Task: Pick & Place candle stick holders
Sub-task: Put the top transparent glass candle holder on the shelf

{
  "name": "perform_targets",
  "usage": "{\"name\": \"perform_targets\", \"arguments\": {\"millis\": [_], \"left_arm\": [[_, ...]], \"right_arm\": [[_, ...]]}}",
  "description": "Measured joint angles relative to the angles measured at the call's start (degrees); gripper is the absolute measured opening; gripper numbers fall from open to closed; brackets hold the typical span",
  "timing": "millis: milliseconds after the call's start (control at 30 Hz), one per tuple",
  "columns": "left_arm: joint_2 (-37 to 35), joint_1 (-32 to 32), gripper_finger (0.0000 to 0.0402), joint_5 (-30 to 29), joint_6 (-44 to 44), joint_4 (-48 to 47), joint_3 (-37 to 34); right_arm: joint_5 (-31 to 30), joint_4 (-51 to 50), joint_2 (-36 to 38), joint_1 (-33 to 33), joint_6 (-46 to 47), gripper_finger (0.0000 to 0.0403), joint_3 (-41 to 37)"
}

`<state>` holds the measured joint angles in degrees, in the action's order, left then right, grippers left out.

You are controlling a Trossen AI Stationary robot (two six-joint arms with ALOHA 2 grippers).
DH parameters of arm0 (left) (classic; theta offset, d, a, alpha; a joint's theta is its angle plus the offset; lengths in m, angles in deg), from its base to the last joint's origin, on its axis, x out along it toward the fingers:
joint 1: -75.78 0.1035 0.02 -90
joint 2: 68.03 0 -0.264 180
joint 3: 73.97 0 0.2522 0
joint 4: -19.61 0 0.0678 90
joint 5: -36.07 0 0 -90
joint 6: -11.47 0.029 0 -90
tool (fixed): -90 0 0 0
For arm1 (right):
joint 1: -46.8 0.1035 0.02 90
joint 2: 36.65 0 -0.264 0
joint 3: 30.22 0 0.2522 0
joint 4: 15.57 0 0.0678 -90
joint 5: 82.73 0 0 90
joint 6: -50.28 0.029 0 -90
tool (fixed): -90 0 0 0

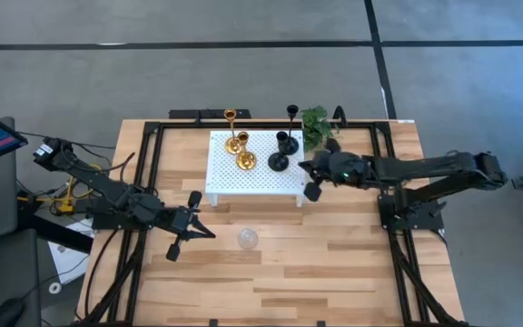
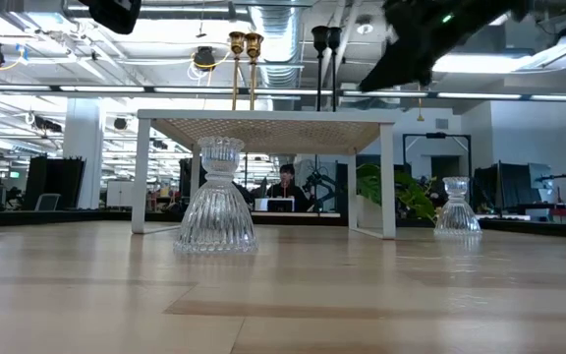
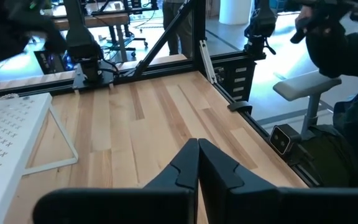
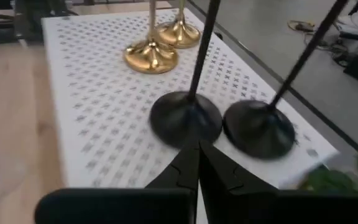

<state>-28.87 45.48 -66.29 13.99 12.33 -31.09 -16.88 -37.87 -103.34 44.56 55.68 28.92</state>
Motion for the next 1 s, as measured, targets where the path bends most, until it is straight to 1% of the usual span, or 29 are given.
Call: {"name": "perform_targets", "arguments": {"millis": [100, 167, 233, 333, 433, 567, 667, 800, 900, 1000], "left_arm": [[-0.01, -0.06, 0.0006, 0.00, -0.19, 0.00, 0.00], [-0.01, -0.07, 0.0007, 0.09, -0.82, -0.02, 0.00], [-0.01, -0.07, 0.0007, 0.09, -1.35, 0.00, 0.00], [-0.01, -0.07, 0.0005, 0.09, -1.46, -0.02, 0.00], [-0.01, -0.07, 0.0005, 0.09, -1.46, -0.02, 0.00], [-0.01, -0.07, 0.0008, 0.07, -1.46, -0.02, -0.02], [-0.01, -0.07, 0.0009, 0.04, -1.42, -0.02, -0.02], [-0.01, -0.07, 0.0009, 0.01, -1.38, -0.02, -0.02], [-0.01, -0.07, 0.0008, -0.07, -1.31, -0.02, -0.02], [-0.01, -0.07, 0.0006, -0.07, -1.29, -0.02, -0.02]], "right_arm": [[-3.69, -7.64, 4.98, 3.05, 3.50, 0.0000, -0.05], [-7.22, -9.80, 8.04, 5.24, 5.82, 0.0000, -1.28], [-8.86, -11.19, 10.81, 7.42, 7.85, 0.0000, -3.59], [-10.54, -10.16, 14.84, 10.30, 11.22, 0.0000, -8.59], [-14.65, -8.22, 18.56, 12.77, 15.68, 0.0000, -15.04], [-15.58, -2.82, 22.65, 14.97, 22.31, 0.0000, -23.57], [-16.36, -1.00, 23.71, 16.17, 27.66, 0.0000, -28.30], [-16.40, -1.60, 23.52, 16.55, 34.67, 0.0000, -31.91], [-17.03, -5.15, 22.56, 16.53, 39.21, 0.0000, -32.61], [-19.62, -9.27, 21.15, 16.50, 44.43, 0.0000, -32.61]]}}
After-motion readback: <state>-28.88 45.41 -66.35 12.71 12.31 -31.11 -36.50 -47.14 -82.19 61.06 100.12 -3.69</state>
